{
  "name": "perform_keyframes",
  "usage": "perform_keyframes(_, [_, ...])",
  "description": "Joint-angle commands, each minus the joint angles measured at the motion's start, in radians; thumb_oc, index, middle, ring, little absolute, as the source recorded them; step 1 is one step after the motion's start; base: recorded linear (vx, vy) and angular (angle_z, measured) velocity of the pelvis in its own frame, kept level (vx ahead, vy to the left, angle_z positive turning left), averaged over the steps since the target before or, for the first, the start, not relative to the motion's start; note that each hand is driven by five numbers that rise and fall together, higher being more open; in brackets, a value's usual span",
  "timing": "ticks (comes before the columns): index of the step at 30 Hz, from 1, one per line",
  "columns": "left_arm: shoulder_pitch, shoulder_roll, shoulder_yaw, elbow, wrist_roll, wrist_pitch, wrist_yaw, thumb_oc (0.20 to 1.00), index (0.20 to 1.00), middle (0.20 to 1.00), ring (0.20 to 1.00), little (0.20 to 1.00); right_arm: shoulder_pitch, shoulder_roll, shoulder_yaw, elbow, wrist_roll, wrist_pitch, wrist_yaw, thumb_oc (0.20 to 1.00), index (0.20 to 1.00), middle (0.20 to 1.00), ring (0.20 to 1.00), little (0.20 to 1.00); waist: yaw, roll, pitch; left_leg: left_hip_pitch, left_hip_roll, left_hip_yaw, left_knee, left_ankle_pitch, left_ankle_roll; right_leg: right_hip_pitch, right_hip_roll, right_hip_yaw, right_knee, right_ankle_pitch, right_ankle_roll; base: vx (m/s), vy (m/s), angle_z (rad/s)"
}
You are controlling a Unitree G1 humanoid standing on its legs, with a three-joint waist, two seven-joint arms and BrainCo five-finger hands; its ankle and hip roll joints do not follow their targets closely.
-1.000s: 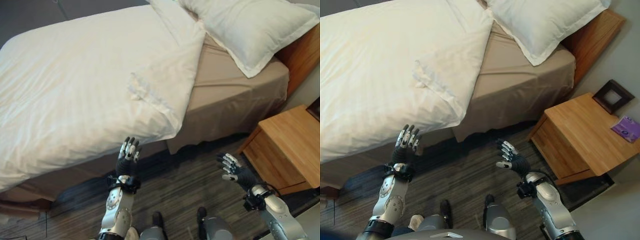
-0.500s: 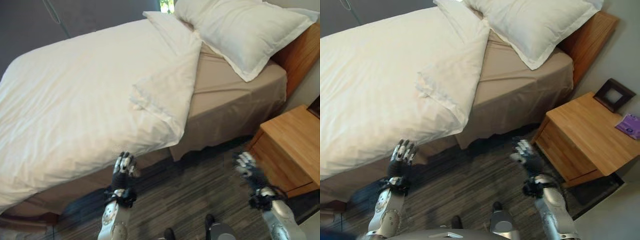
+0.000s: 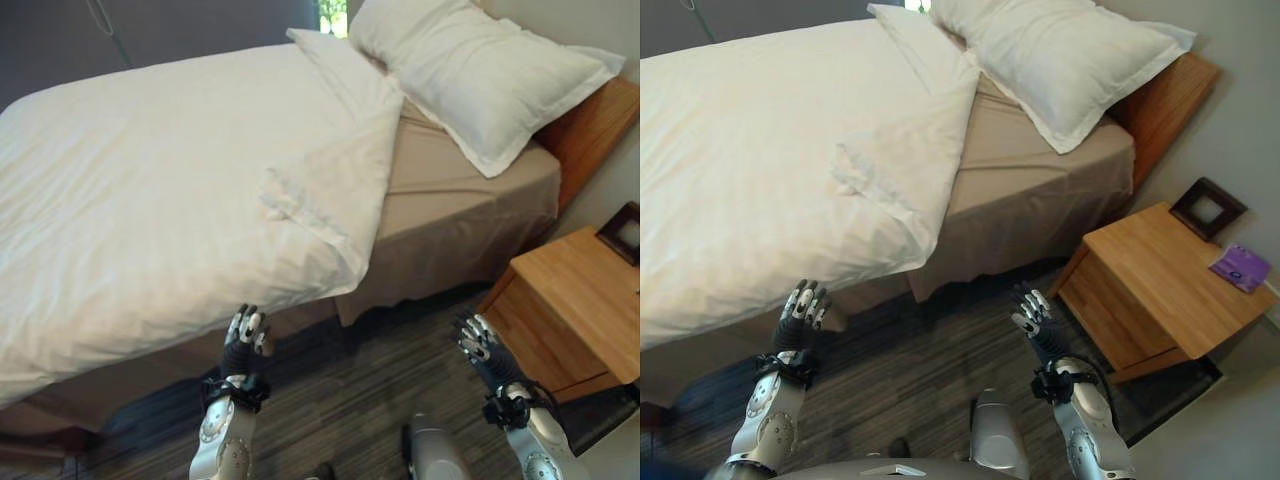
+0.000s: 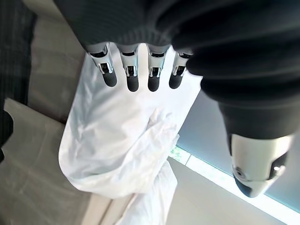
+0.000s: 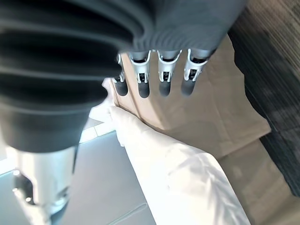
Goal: Making the bed.
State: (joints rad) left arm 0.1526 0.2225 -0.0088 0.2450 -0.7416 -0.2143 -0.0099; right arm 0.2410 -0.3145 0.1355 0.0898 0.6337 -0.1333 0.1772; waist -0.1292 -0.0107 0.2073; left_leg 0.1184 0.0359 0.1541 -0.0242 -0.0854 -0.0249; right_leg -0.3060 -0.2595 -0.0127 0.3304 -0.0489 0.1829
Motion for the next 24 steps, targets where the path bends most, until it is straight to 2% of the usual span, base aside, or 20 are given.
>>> perform_keyframes(1, [-0.020,0.075,0.028,-0.038,0.036,-0.058,-0.026,1.000,1.000,1.000,1.000,1.000,-0.021,0.002,0.014,-0.039,-0.005,-0.019,0.032,1.000,1.000,1.000,1.000,1.000,-0.036,-0.016,0.000,0.220,0.068,-0.029,-0.063,-0.061,-0.050,0.038,-0.001,0.014,-0.341,0.285,0.061,0.27,-0.183,0.38])
perform_keyframes(4, [-0.031,0.080,0.015,-0.032,0.041,-0.064,-0.030,1.000,1.000,1.000,1.000,1.000,-0.035,-0.010,0.027,-0.049,0.014,-0.011,0.045,1.000,1.000,1.000,1.000,1.000,-0.031,-0.014,-0.020,0.232,0.095,-0.061,-0.062,-0.051,-0.069,0.063,0.019,0.040,-0.323,0.255,0.062,0.30,-0.313,0.53])
perform_keyframes(6, [-0.043,0.051,0.001,-0.004,0.011,-0.063,-0.032,1.000,1.000,1.000,1.000,1.000,-0.091,-0.051,0.079,0.004,0.009,-0.003,0.067,1.000,1.000,1.000,1.000,1.000,-0.006,0.003,-0.042,0.175,0.164,-0.105,0.079,0.078,-0.107,0.088,0.068,0.031,-0.267,0.212,0.017,0.27,-0.334,0.84])
perform_keyframes(7, [-0.043,0.051,0.001,-0.004,0.011,-0.063,-0.032,1.000,1.000,1.000,1.000,1.000,-0.091,-0.051,0.080,0.004,0.010,-0.004,0.067,1.000,1.000,1.000,1.000,1.000,-0.007,0.002,-0.045,0.171,0.162,-0.107,0.078,0.080,-0.108,0.085,0.067,0.030,-0.267,0.213,0.016,0.18,-0.263,0.50])
perform_keyframes(8, [-0.044,0.041,-0.004,-0.017,-0.025,-0.062,-0.033,1.000,1.000,1.000,1.000,1.000,-0.102,-0.072,0.087,-0.004,0.003,0.000,0.063,1.000,1.000,1.000,1.000,1.000,0.003,0.006,-0.041,0.129,0.173,-0.123,0.174,0.147,-0.113,0.105,0.085,0.011,-0.259,0.187,-0.007,0.24,-0.416,0.26])
perform_keyframes(9, [-0.040,0.023,-0.015,-0.027,-0.059,-0.053,-0.048,1.000,1.000,1.000,1.000,1.000,-0.110,-0.095,0.104,-0.020,0.039,0.004,0.076,1.000,1.000,1.000,1.000,1.000,0.027,-0.017,-0.030,0.035,0.169,-0.163,0.353,0.237,-0.094,0.173,0.107,-0.004,-0.279,0.155,-0.057,0.24,-0.415,0.14])
perform_keyframes(10, [-0.040,0.023,-0.015,-0.027,-0.059,-0.053,-0.048,1.000,1.000,1.000,1.000,1.000,-0.111,-0.095,0.104,-0.020,0.039,0.004,0.076,1.000,1.000,1.000,1.000,1.000,0.023,-0.018,-0.033,0.030,0.167,-0.167,0.354,0.238,-0.094,0.171,0.105,-0.007,-0.280,0.156,-0.057,0.32,-0.607,0.22])
perform_keyframes(11, [-0.043,0.027,-0.028,-0.035,-0.051,-0.045,-0.053,1.000,1.000,1.000,1.000,1.000,-0.111,-0.128,0.105,-0.017,0.021,0.001,0.075,1.000,1.000,1.000,1.000,1.000,0.040,-0.047,-0.016,-0.043,0.211,-0.126,0.503,0.297,-0.079,0.237,0.118,-0.028,-0.289,0.122,-0.103,0.25,-0.469,0.08])
perform_keyframes(12, [-0.047,0.025,-0.030,-0.034,-0.063,-0.044,-0.057,1.000,1.000,1.000,1.000,1.000,-0.111,-0.132,0.109,-0.017,0.019,0.002,0.072,1.000,1.000,1.000,1.000,1.000,0.044,-0.057,-0.013,-0.056,0.227,-0.097,0.539,0.302,-0.072,0.259,0.126,-0.028,-0.289,0.105,-0.119,0.32,-0.583,0.20])
perform_keyframes(13, [-0.045,0.014,-0.032,-0.030,-0.072,-0.046,-0.054,1.000,1.000,1.000,1.000,1.000,-0.104,-0.138,0.107,-0.015,0.013,0.005,0.070,1.000,1.000,1.000,1.000,1.000,0.055,-0.067,-0.007,-0.074,0.204,-0.091,0.557,0.283,-0.076,0.275,0.127,-0.030,-0.289,0.093,-0.124,0.21,-0.315,0.11])
perform_keyframes(15, [-0.046,0.001,-0.035,-0.030,-0.064,-0.047,-0.052,1.000,1.000,1.000,1.000,1.000,-0.099,-0.157,0.100,-0.018,-0.021,0.012,0.072,1.000,1.000,1.000,1.000,1.000,0.068,-0.069,0.001,-0.136,0.124,-0.102,0.549,0.222,-0.076,0.313,0.133,-0.030,-0.308,0.095,-0.118,0.21,-0.203,0.07])
perform_keyframes(17, [-0.040,0.003,-0.037,-0.039,-0.056,-0.046,-0.060,1.000,1.000,1.000,1.000,1.000,-0.085,-0.164,0.082,-0.029,-0.031,0.011,0.074,1.000,1.000,1.000,1.000,1.000,0.064,-0.061,-0.012,-0.167,0.122,-0.023,0.431,0.204,-0.073,0.343,0.138,-0.052,-0.328,0.091,-0.111,0.19,-0.108,0.01])
perform_keyframes(18, [-0.039,0.002,-0.038,-0.039,-0.056,-0.046,-0.059,1.000,1.000,1.000,1.000,1.000,-0.084,-0.164,0.081,-0.029,-0.031,0.012,0.074,1.000,1.000,1.000,1.000,1.000,0.065,-0.061,-0.010,-0.162,0.121,-0.021,0.428,0.203,-0.072,0.348,0.137,-0.052,-0.329,0.090,-0.110,0.19,-0.040,0.28])
perform_keyframes(19, [-0.036,0.013,-0.045,-0.044,-0.043,-0.045,-0.065,1.000,1.000,1.000,1.000,1.000,-0.066,-0.159,0.059,-0.031,-0.027,0.007,0.072,1.000,1.000,1.000,1.000,1.000,0.069,-0.048,-0.017,-0.175,0.113,0.021,0.289,0.191,-0.071,0.362,0.145,-0.061,-0.334,0.080,-0.102,0.13,-0.008,0.37])
perform_keyframes(20, [-0.036,0.013,-0.045,-0.044,-0.043,-0.045,-0.065,1.000,1.000,1.000,1.000,1.000,-0.065,-0.159,0.058,-0.031,-0.027,0.007,0.072,1.000,1.000,1.000,1.000,1.000,0.071,-0.050,-0.014,-0.169,0.111,0.023,0.285,0.192,-0.071,0.366,0.144,-0.060,-0.334,0.079,-0.101,0.23,0.014,0.32])
perform_keyframes(21, [-0.030,0.029,-0.046,-0.051,-0.018,-0.056,-0.061,1.000,1.000,1.000,1.000,1.000,-0.056,-0.151,0.048,-0.030,-0.060,-0.007,0.067,1.000,1.000,1.000,1.000,1.000,0.073,-0.029,-0.020,-0.149,0.069,-0.007,0.142,0.177,-0.069,0.366,0.162,-0.063,-0.331,0.074,-0.094,0.11,0.028,0.08])
perform_keyframes(23, [-0.026,0.032,-0.044,-0.069,-0.018,-0.055,-0.071,1.000,1.000,1.000,1.000,1.000,-0.060,-0.145,0.047,-0.026,-0.066,-0.006,0.076,1.000,1.000,1.000,1.000,1.000,0.070,-0.029,-0.021,-0.108,0.062,-0.012,0.129,0.169,-0.069,0.384,0.164,-0.066,-0.337,0.069,-0.094,0.14,0.027,-0.23])
perform_keyframes(24, [-0.031,0.031,-0.041,-0.067,-0.006,-0.052,-0.066,1.000,1.000,1.000,1.000,1.000,-0.064,-0.121,0.046,-0.021,-0.048,-0.007,0.064,1.000,1.000,1.000,1.000,1.000,0.060,-0.020,-0.036,-0.065,0.050,-0.023,0.069,0.167,-0.063,0.392,0.171,-0.067,-0.358,0.072,-0.092,0.16,0.056,-0.21])
